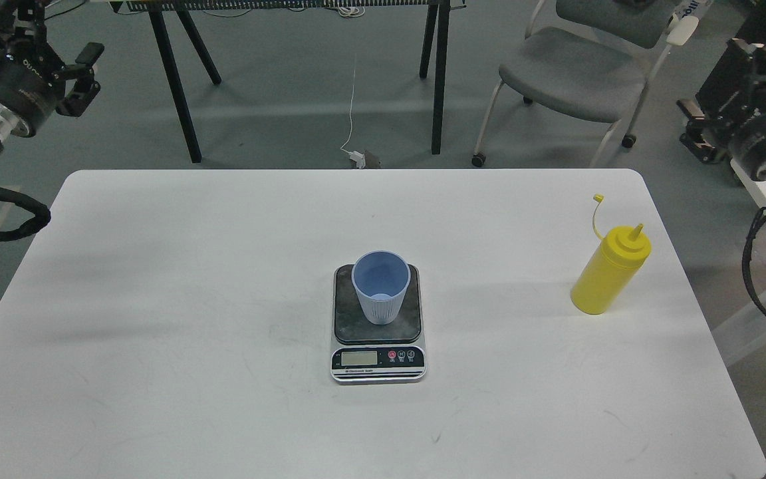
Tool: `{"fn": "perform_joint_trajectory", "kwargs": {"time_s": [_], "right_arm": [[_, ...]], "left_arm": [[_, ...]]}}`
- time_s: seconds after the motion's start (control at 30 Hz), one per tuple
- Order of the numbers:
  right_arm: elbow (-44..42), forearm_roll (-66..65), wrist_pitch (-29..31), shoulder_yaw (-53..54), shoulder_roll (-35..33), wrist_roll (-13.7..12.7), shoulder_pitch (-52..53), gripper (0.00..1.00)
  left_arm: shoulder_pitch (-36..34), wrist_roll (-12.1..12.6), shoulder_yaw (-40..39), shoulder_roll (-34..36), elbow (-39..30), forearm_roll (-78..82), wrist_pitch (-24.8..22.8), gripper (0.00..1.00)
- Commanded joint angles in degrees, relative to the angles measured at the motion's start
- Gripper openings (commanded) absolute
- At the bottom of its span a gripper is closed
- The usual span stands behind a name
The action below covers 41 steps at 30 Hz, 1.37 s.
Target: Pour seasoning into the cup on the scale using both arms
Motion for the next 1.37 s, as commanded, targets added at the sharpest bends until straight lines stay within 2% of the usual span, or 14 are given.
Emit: {"fn": "perform_joint_trajectory", "kwargs": {"time_s": [0.0, 0.13, 0.23, 0.9, 1.1, 1.34], "right_arm": [[4.1, 0.2, 0.0, 5.1, 1.8, -2.2, 0.4, 0.99], [12.4, 0.2, 0.0, 9.6, 0.4, -2.3, -1.0, 0.99], [15.5, 0.2, 0.0, 11.1, -0.4, -2.0, -1.1, 0.99], [15.0, 0.3, 0.0, 14.5, 1.9, -1.8, -5.4, 0.99], [15.1, 0.3, 0.0, 14.6, 1.8, -1.7, -5.9, 0.99], [15.2, 0.3, 0.0, 15.3, 1.8, -1.7, -6.0, 0.99]], "left_arm": [[-0.4, 0.0, 0.0, 0.0, 0.0, 0.0, 0.0, 0.89], [-0.4, 0.0, 0.0, 0.1, 0.0, 0.0, 0.0, 0.89], [-0.4, 0.0, -0.2, 0.2, 0.0, -0.1, 0.0, 0.89], [-0.6, 0.0, -1.0, 0.2, 0.4, -0.1, 0.0, 0.89], [0.3, 0.0, 0.0, -0.2, 0.7, 0.4, 0.0, 0.99], [0.9, 0.0, -0.2, -2.9, 1.7, 0.1, 0.0, 0.99]]}}
